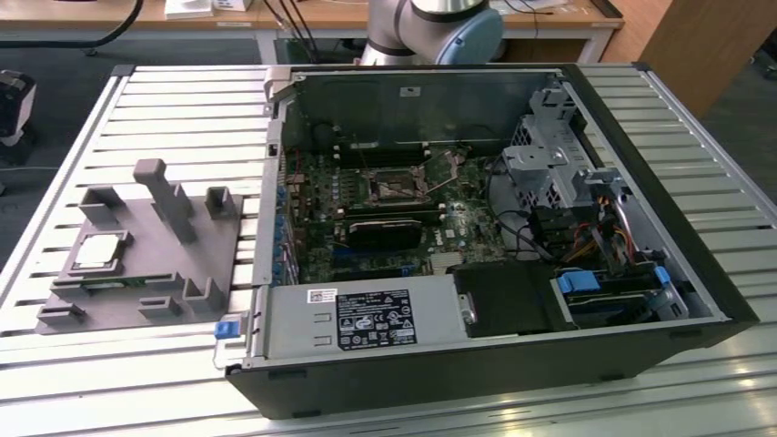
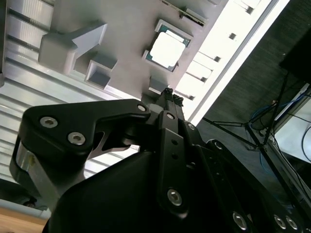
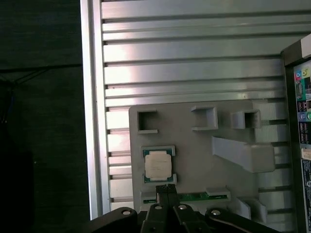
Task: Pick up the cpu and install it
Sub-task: 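Pick up the cpu and move it towards the insertion slot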
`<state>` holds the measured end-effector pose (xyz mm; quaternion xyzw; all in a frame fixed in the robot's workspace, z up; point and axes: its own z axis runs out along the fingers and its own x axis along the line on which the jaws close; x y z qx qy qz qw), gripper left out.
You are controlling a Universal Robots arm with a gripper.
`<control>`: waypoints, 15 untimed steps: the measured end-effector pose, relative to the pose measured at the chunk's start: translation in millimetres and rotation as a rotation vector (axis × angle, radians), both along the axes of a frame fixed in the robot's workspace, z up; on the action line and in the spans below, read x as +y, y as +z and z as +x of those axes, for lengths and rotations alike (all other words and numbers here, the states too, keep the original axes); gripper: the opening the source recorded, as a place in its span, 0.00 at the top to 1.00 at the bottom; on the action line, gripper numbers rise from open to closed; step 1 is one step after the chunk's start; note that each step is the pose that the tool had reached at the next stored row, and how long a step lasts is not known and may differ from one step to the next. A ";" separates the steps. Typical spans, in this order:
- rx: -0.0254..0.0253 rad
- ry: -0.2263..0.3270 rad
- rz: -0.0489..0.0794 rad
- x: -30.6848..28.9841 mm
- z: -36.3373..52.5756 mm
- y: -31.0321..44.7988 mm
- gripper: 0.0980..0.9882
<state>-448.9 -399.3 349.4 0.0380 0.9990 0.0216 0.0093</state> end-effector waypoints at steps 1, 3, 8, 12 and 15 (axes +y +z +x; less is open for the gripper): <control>-0.0002 0.000 0.000 0.0 -0.1 -1.4 0.99; -0.0001 0.000 0.000 0.0 -0.4 -4.3 0.99; 0.0000 0.000 0.012 -1.3 -0.6 -10.7 0.99; 0.0006 0.000 0.014 -4.8 -0.7 -16.3 0.98; 0.0007 0.000 0.015 -8.8 -0.7 -21.6 0.85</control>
